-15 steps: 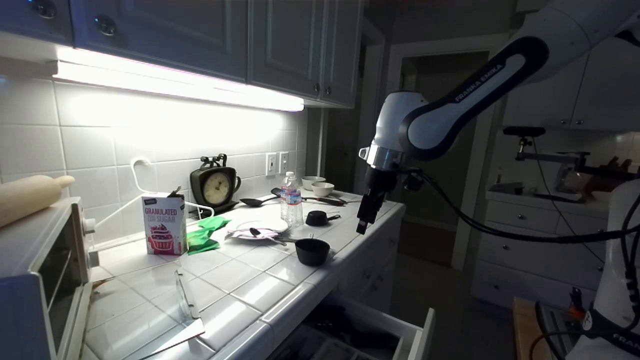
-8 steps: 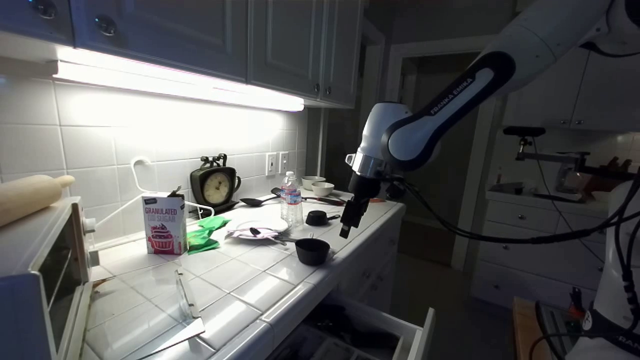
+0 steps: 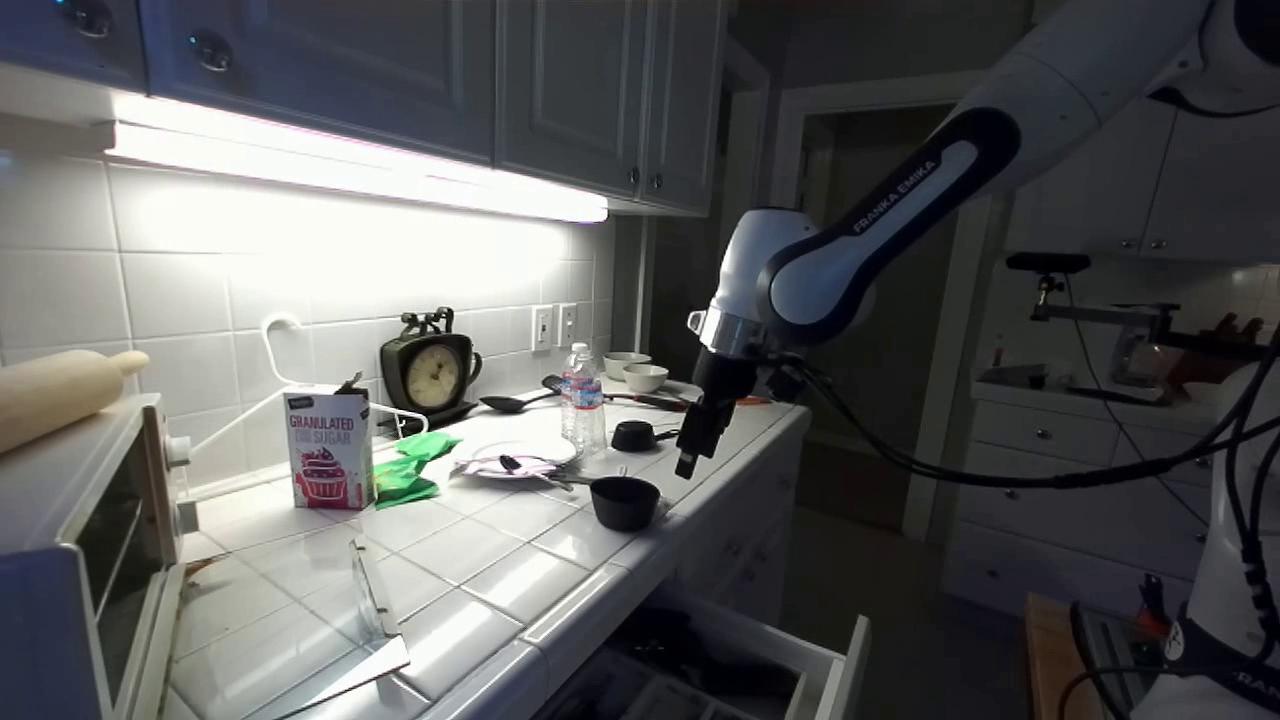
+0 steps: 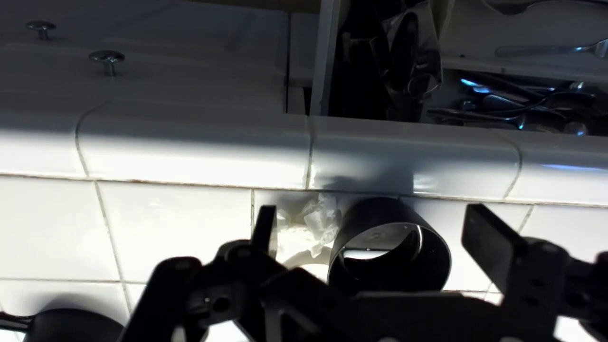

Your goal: Stack the black measuring cups together.

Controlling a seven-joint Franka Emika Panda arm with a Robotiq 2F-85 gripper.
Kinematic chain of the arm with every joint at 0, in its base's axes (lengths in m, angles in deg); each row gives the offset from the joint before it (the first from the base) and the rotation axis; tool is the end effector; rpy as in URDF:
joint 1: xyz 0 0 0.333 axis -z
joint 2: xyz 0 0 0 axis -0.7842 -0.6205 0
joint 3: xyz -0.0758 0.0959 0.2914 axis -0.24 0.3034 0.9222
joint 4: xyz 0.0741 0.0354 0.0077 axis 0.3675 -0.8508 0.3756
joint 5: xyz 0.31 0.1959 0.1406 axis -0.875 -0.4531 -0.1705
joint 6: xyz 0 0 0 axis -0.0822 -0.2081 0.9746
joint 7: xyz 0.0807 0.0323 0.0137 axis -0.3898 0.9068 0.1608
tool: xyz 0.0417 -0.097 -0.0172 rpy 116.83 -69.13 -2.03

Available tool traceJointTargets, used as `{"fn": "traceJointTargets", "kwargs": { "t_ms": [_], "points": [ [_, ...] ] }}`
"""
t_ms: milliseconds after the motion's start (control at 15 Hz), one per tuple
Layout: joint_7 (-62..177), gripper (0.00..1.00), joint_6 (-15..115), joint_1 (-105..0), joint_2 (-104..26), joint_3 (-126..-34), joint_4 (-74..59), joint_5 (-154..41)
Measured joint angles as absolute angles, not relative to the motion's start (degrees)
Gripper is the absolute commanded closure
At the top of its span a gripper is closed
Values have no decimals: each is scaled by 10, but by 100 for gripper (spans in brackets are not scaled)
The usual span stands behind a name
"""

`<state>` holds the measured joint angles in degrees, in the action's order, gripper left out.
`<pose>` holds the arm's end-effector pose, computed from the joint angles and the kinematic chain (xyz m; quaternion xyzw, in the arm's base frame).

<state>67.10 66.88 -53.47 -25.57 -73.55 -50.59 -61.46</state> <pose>0.5219 0.0391 0.3266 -0.9916 -0.0644 -0.1112 0.0121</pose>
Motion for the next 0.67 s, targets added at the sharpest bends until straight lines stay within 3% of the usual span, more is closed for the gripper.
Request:
{"fn": "traceJointTargets", "kwargs": {
  "t_ms": [667],
  "points": [
    [622,0,687,-536,-322,-725,-443,-617]
  ]
}}
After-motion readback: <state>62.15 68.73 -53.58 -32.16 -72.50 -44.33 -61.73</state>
